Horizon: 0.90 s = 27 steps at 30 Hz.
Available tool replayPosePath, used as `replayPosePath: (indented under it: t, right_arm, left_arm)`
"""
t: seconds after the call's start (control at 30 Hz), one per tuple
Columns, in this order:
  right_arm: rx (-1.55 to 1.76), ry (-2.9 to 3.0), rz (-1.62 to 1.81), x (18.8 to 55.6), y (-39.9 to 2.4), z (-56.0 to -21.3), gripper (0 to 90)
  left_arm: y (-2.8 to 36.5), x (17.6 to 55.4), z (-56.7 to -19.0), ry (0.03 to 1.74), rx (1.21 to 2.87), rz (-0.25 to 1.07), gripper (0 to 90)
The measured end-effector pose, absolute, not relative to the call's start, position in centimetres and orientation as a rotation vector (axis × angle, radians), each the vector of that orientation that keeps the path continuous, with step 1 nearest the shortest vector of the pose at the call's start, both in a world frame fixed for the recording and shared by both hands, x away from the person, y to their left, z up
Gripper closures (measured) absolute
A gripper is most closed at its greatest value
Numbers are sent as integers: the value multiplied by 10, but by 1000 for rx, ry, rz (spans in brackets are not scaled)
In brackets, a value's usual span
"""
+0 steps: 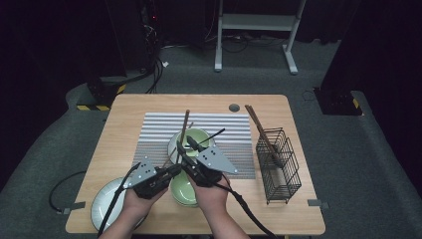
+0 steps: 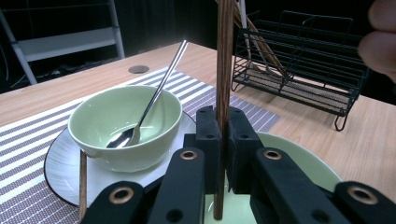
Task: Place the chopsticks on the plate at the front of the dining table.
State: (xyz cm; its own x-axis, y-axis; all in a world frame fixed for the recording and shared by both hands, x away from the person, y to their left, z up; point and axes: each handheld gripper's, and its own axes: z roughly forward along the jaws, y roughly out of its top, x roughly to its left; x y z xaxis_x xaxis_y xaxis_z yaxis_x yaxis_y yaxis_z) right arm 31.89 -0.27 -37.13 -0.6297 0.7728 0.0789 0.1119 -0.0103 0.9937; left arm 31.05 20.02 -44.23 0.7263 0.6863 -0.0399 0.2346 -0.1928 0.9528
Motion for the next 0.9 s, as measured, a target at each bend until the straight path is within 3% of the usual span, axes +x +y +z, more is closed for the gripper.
replayPosePath:
  t: [0.9]
  right_arm:
    - [1037,1728,1623,341,-23,-388,484]
  left_arm:
    - [207,308,-439,731,1728,450,849]
